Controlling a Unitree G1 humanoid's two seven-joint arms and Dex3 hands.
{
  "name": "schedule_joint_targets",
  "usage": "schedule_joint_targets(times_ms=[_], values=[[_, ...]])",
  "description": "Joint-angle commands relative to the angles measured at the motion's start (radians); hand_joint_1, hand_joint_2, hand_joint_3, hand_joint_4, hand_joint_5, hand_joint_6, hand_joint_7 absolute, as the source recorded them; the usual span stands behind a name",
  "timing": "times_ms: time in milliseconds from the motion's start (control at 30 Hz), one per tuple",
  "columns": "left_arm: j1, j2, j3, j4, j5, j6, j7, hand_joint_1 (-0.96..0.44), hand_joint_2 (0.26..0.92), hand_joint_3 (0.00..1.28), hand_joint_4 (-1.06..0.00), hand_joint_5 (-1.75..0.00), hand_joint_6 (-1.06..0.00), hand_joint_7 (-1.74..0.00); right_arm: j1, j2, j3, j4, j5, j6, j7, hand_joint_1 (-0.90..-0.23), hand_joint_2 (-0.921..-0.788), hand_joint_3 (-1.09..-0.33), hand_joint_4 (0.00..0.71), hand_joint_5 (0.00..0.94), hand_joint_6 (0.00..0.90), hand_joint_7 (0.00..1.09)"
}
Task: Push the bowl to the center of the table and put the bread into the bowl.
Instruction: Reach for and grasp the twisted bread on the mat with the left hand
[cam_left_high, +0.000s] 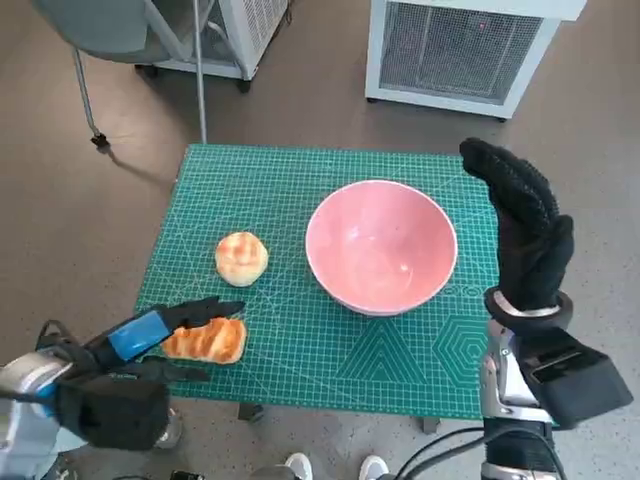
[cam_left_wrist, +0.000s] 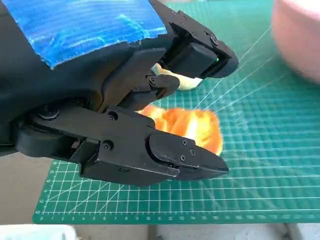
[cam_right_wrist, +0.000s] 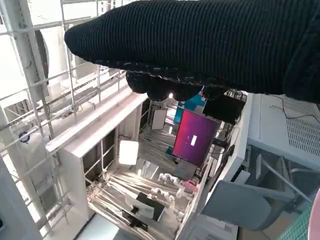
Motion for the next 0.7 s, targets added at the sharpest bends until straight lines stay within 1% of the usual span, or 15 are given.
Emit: schedule_joint_targets(times_ms=[33,100,133,167,200,233,267,300,333,367,433,467,500,700], values=[[-0.036,-0.022,-0.071,0.069,0.078,0.009,0.030,-0.03,0.882,0.01,-0.30,-0.04,-0.45,-0.01,0.016,-0.003,-0.006,0.014,0.005,0.004,-0.001,-0.487,-0.921,-0.810,0.269,0.021,-0.001,0.61],[-0.055,-0.025,-0.101,0.098,0.120,0.010,0.043,-0.02,0.891,0.01,-0.34,-0.05,-0.47,-0.03,0.016,-0.003,-0.006,0.014,0.007,0.005,0.000,-0.486,-0.921,-0.810,0.269,0.021,-0.001,0.61],[-0.066,-0.025,-0.118,0.113,0.148,0.009,0.053,-0.01,0.901,0.01,-0.38,-0.06,-0.49,-0.04,0.016,-0.003,-0.005,0.012,0.009,0.006,0.001,-0.486,-0.921,-0.810,0.269,0.021,-0.001,0.61],[-0.074,-0.024,-0.129,0.124,0.167,0.008,0.060,0.00,0.908,0.04,-0.45,-0.08,-0.54,-0.06,0.016,-0.002,-0.005,0.012,0.010,0.007,0.001,-0.486,-0.921,-0.810,0.269,0.021,-0.001,0.61],[-0.081,-0.021,-0.142,0.135,0.194,0.002,0.075,0.00,0.911,0.05,-0.48,-0.09,-0.56,-0.07,0.017,-0.002,-0.005,0.011,0.012,0.007,0.002,-0.486,-0.921,-0.809,0.269,0.021,-0.001,0.61],[-0.087,-0.018,-0.151,0.142,0.213,-0.002,0.086,0.01,0.914,0.09,-0.57,-0.16,-0.59,-0.21,0.017,-0.002,-0.005,0.011,0.013,0.006,0.002,-0.486,-0.921,-0.809,0.269,0.021,-0.001,0.61],[-0.091,-0.011,-0.161,0.147,0.242,-0.012,0.104,0.02,0.917,0.11,-0.61,-0.24,-0.57,-0.37,0.019,-0.001,-0.004,0.009,0.014,0.006,0.003,-0.486,-0.921,-0.809,0.269,0.021,-0.001,0.61],[-0.095,-0.006,-0.168,0.151,0.262,-0.019,0.118,0.02,0.917,0.13,-0.61,-0.45,-0.55,-0.55,0.019,-0.001,-0.004,0.008,0.015,0.006,0.003,-0.486,-0.921,-0.809,0.269,0.021,-0.001,0.61],[-0.098,0.003,-0.175,0.152,0.285,-0.032,0.136,0.01,0.919,0.16,-0.58,-0.76,-0.51,-0.84,0.020,0.000,-0.004,0.008,0.016,0.005,0.003,-0.486,-0.921,-0.808,0.269,0.021,-0.001,0.61],[-0.101,0.009,-0.179,0.154,0.301,-0.041,0.149,0.01,0.919,0.16,-0.59,-0.96,-0.51,-0.99,0.020,0.000,-0.004,0.008,0.017,0.005,0.004,-0.486,-0.921,-0.808,0.269,0.021,-0.001,0.61],[-0.103,0.021,-0.180,0.151,0.319,-0.059,0.171,0.00,0.914,0.16,-0.60,-1.12,-0.53,-1.10,0.020,0.000,-0.004,0.010,0.018,0.003,0.004,-0.486,-0.921,-0.808,0.269,0.021,-0.001,0.61],[-0.103,0.025,-0.176,0.147,0.320,-0.065,0.177,0.00,0.911,0.16,-0.61,-1.18,-0.54,-1.14,0.020,0.000,-0.004,0.010,0.018,0.002,0.004,-0.486,-0.921,-0.808,0.270,0.021,-0.001,0.61],[-0.103,0.028,-0.173,0.144,0.320,-0.069,0.182,0.00,0.908,0.16,-0.62,-1.20,-0.55,-1.18,0.020,0.000,-0.004,0.011,0.018,0.001,0.004,-0.487,-0.921,-0.807,0.270,0.021,-0.001,0.61],[-0.092,0.034,-0.124,0.108,0.262,-0.102,0.201,0.00,0.904,0.16,-0.62,-1.20,-0.57,-1.27,0.021,0.002,-0.005,0.015,0.016,-0.003,0.002,-0.495,-0.921,-0.802,0.271,0.021,-0.001,0.61]])
